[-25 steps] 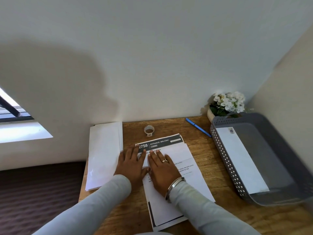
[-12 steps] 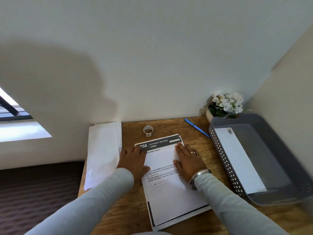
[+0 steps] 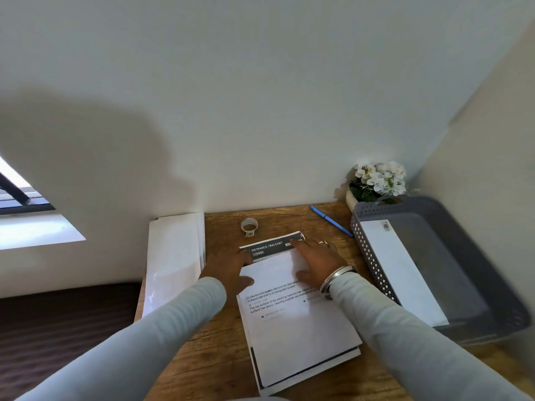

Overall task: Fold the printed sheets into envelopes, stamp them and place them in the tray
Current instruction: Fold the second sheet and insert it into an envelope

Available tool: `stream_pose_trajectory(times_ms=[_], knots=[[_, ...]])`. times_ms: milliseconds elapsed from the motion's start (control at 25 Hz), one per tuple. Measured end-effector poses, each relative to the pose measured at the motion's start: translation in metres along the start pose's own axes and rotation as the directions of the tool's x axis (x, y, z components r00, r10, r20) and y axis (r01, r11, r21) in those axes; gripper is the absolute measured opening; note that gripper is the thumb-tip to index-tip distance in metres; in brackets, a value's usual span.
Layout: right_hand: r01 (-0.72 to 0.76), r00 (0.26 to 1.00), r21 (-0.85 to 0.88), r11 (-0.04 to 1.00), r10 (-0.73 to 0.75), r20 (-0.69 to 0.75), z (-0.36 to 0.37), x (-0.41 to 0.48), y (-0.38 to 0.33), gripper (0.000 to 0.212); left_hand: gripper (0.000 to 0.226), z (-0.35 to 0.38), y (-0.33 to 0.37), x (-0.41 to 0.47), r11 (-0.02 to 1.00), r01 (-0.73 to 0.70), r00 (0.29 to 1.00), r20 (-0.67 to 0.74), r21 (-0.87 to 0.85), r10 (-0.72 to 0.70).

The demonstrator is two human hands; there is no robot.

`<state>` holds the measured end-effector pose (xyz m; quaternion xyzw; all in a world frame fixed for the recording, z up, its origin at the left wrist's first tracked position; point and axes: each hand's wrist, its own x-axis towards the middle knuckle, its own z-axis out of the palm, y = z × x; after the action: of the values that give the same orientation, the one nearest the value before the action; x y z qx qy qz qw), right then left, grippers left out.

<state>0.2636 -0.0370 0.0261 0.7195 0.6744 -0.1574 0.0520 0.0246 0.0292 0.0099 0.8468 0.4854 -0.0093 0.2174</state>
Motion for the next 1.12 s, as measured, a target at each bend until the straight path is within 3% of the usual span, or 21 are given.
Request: stream_pose_trajectory(times_ms=[80, 200, 360, 480, 560, 640, 720, 960, 1120], knots=[[-0.007, 0.999, -0.015, 1.0, 0.006, -0.048, -0.007, 0.002, -0.001, 0.059, 0.031, -0.002, 0.0, -0.005, 0.99, 0.032, 0.998, -0.05, -0.141, -0.039], [0.019, 0.982, 0.026, 0.999, -0.014, -0.186, -0.015, 0.001, -0.002, 0.022, 0.018, -0.007, -0.001, -0.009, 0.983, 0.0, 0.991, -0.134, -0.185, -0.026], [0.057, 0.952, 0.061, 0.997, -0.036, -0.303, -0.017, -0.004, -0.003, 0.009, 0.015, -0.009, 0.0, -0.014, 0.978, -0.081, 0.975, -0.22, -0.192, 0.037], [0.092, 0.951, 0.03, 0.995, -0.079, -0.297, -0.004, -0.011, -0.001, 0.01, 0.02, 0.001, -0.001, -0.02, 0.972, -0.182, 0.962, -0.229, -0.146, 0.146], [0.128, 0.962, 0.001, 0.992, -0.123, -0.242, 0.011, -0.017, 0.004, 0.018, 0.025, 0.01, -0.005, -0.024, 0.974, -0.217, 0.971, -0.118, -0.056, 0.21], [0.148, 0.974, -0.01, 0.989, -0.147, -0.171, 0.025, -0.026, 0.008, 0.041, 0.042, 0.018, -0.01, -0.027, 0.966, -0.258, 0.966, 0.008, -0.014, 0.258], [0.152, 0.975, -0.013, 0.988, -0.152, -0.159, 0.038, -0.032, 0.01, 0.062, 0.056, 0.022, -0.012, -0.027, 0.958, -0.286, 0.958, 0.04, 0.024, 0.285], [0.013, 0.972, -0.044, 0.999, -0.023, -0.236, 0.06, -0.025, -0.014, 0.057, 0.05, 0.028, -0.003, -0.026, 0.932, -0.264, 0.963, 0.015, 0.248, 0.269], [0.071, 0.98, -0.047, 0.996, -0.079, -0.183, 0.08, -0.016, -0.055, 0.058, 0.052, 0.033, 0.004, -0.027, 0.93, -0.239, 0.969, -0.001, 0.279, 0.249]])
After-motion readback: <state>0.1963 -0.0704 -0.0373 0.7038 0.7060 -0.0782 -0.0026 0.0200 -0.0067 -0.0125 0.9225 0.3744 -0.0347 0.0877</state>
